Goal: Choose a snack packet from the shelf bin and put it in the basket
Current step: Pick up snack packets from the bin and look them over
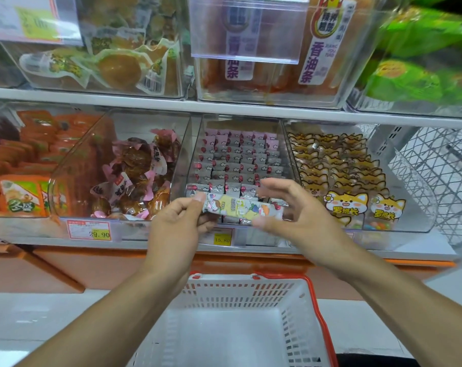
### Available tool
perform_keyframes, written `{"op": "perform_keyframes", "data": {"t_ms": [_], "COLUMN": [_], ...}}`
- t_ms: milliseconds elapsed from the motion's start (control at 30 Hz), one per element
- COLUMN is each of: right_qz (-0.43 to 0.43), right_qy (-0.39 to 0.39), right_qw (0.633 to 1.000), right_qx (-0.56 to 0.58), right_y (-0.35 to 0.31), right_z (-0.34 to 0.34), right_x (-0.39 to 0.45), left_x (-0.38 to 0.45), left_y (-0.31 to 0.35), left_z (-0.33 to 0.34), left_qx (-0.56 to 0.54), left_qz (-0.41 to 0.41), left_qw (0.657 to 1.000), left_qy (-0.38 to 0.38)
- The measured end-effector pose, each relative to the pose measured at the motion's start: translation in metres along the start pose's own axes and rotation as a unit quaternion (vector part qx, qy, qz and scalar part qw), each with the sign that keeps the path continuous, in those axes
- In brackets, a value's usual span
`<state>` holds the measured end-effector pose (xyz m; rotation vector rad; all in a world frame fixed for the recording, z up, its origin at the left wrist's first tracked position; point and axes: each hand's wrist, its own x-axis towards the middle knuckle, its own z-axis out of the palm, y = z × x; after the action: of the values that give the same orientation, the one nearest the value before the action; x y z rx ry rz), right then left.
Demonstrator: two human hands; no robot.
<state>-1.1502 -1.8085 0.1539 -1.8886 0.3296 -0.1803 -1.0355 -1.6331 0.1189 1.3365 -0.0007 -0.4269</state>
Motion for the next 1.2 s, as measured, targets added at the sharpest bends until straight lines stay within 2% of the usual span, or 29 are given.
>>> {"op": "perform_keyframes", "data": {"t_ms": [67, 267, 367, 500, 633, 700, 800, 967, 1100, 1200], "right_qz": [-0.040, -0.050, 0.010, 0.116, 0.225, 0.241, 0.200, 0.088, 0.032, 0.028], "right_qy": [0.005, 0.063, 0.076, 0.083, 0.022, 0.001, -0.022, -0.063, -0.019, 0.019], "right_qw": [0.996, 0.997, 0.990, 0.958, 0.932, 0.932, 0.944, 0.966, 0.988, 0.990], "right_qx": [-0.078, 0.007, 0.114, 0.248, 0.283, 0.273, 0.261, 0.234, 0.148, 0.136], "right_y": [0.005, 0.008, 0.002, -0.007, -0.009, -0.010, -0.010, -0.008, -0.005, -0.003], "right_z": [0.003, 0.005, 0.003, 0.005, 0.005, 0.003, 0.001, -0.001, 0.004, 0.006], "right_x": [-0.002, 0.001, 0.001, 0.003, 0.004, 0.003, 0.003, 0.001, -0.001, 0.000], "left_x": [-0.002, -0.011, -0.015, -0.025, -0.026, -0.024, -0.022, -0.015, -0.016, -0.019], "left_y": [0.000, 0.004, 0.009, 0.015, 0.014, 0.015, 0.014, 0.012, 0.014, 0.012], "left_z": [0.001, 0.004, 0.005, 0.005, 0.005, 0.004, 0.005, 0.005, 0.007, 0.007], "left_qx": [-0.003, 0.003, 0.027, 0.072, 0.072, 0.085, 0.065, 0.009, 0.005, 0.011], "left_qz": [-0.002, 0.012, 0.066, 0.110, 0.107, 0.094, 0.048, -0.091, -0.139, -0.138], "left_qw": [1.000, 1.000, 0.996, 0.981, 0.979, 0.980, 0.989, 0.995, 0.988, 0.984], "left_qy": [0.001, -0.028, -0.061, -0.142, -0.155, -0.151, -0.125, -0.051, -0.071, -0.108]}}
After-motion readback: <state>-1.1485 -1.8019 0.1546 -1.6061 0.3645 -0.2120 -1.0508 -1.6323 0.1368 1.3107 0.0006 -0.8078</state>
